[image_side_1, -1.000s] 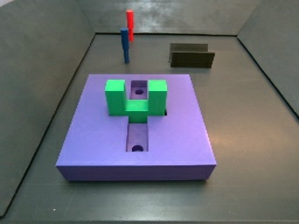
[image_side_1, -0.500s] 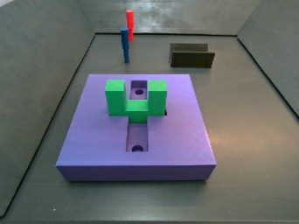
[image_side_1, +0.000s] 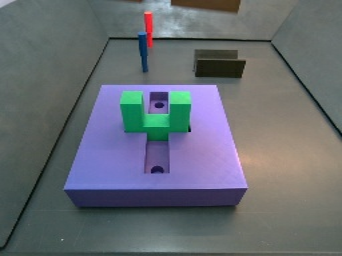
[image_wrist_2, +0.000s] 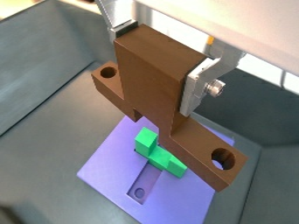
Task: Pick up the brown object. Move up. Move to above the board. Insert the brown object.
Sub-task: Insert the brown object.
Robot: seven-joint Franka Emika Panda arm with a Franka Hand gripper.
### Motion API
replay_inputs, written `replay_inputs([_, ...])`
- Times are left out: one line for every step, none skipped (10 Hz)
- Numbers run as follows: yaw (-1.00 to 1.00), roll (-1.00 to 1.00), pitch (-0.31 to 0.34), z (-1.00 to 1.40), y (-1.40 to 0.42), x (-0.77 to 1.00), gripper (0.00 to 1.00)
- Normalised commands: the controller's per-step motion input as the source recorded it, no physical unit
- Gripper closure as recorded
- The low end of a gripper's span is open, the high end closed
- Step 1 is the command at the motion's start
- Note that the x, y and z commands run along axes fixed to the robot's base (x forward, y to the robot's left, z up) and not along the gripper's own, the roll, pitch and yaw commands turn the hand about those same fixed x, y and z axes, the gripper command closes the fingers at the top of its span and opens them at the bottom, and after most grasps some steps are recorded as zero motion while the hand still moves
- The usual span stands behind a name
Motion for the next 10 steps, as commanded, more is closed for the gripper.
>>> replay_inputs([-1.0, -0.02, -0.159, -0.33, 0.0, 0.0, 1.0])
replay_inputs([-1.0, -0.01, -0.15, -0.35, 0.0, 0.0, 1.0])
replay_inputs([-1.0, 0.0, -0.076, -0.44, 0.0, 0.0, 1.0])
replay_inputs([-1.0, 0.04, -0.027, -0.48, 0.0, 0.0, 1.0])
replay_inputs([-1.0, 0.04, -0.027, -0.48, 0.0, 0.0, 1.0])
replay_inputs([-1.0, 0.07, -0.01, -0.49, 0.0, 0.0, 1.0])
replay_inputs([-1.0, 0.15, 0.0, -0.37, 0.0, -0.03, 1.0])
replay_inputs([-1.0, 0.14, 0.043, -0.29, -0.01, -0.08, 1.0])
replay_inputs([-1.0, 0.14, 0.043, -0.28, -0.01, -0.08, 1.0])
replay_inputs([-1.0, 0.15, 0.01, -0.3, -0.03, -0.05, 1.0])
